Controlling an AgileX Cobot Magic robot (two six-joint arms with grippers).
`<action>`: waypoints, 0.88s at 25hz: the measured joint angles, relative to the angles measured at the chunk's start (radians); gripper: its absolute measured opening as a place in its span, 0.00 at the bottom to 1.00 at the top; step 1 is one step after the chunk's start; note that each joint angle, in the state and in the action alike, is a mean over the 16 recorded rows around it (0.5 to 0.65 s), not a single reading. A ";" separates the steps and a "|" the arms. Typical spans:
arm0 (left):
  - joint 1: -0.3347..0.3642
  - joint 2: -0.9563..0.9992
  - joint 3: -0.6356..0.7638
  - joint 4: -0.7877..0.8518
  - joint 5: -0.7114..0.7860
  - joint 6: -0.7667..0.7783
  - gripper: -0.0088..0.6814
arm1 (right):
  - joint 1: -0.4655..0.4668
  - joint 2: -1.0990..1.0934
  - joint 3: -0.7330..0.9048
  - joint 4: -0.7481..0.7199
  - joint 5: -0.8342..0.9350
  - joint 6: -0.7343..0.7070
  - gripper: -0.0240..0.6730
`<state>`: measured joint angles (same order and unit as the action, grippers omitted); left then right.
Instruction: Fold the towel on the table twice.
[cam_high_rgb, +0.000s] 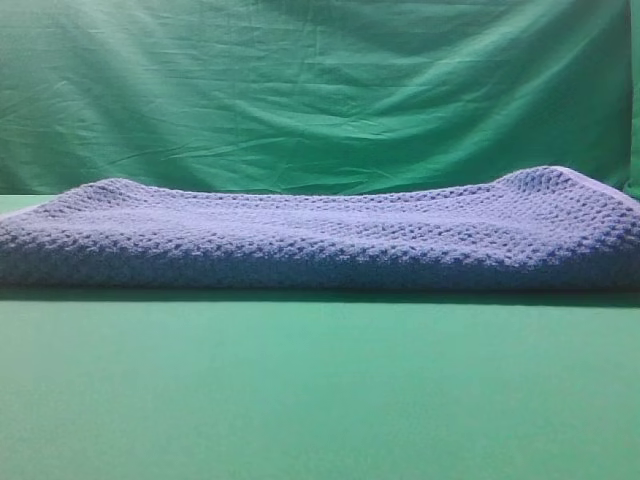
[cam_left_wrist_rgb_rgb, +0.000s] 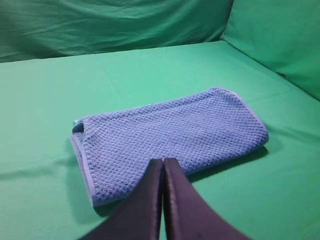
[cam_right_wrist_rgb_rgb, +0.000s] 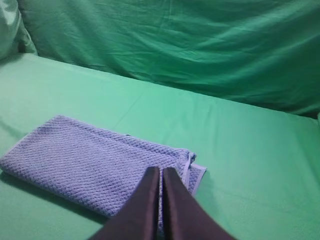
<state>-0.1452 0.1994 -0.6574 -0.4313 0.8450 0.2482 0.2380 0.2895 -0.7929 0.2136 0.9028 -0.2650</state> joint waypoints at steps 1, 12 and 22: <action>0.000 -0.028 0.015 0.010 0.001 -0.006 0.01 | 0.000 -0.026 0.022 0.005 -0.006 -0.005 0.03; 0.000 -0.199 0.182 0.105 -0.068 -0.071 0.01 | 0.000 -0.215 0.226 0.022 -0.100 -0.016 0.03; 0.000 -0.214 0.420 0.137 -0.369 -0.079 0.01 | 0.000 -0.251 0.443 0.024 -0.363 -0.017 0.03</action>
<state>-0.1452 -0.0143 -0.2372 -0.2943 0.4760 0.1696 0.2380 0.0383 -0.3497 0.2372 0.5400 -0.2824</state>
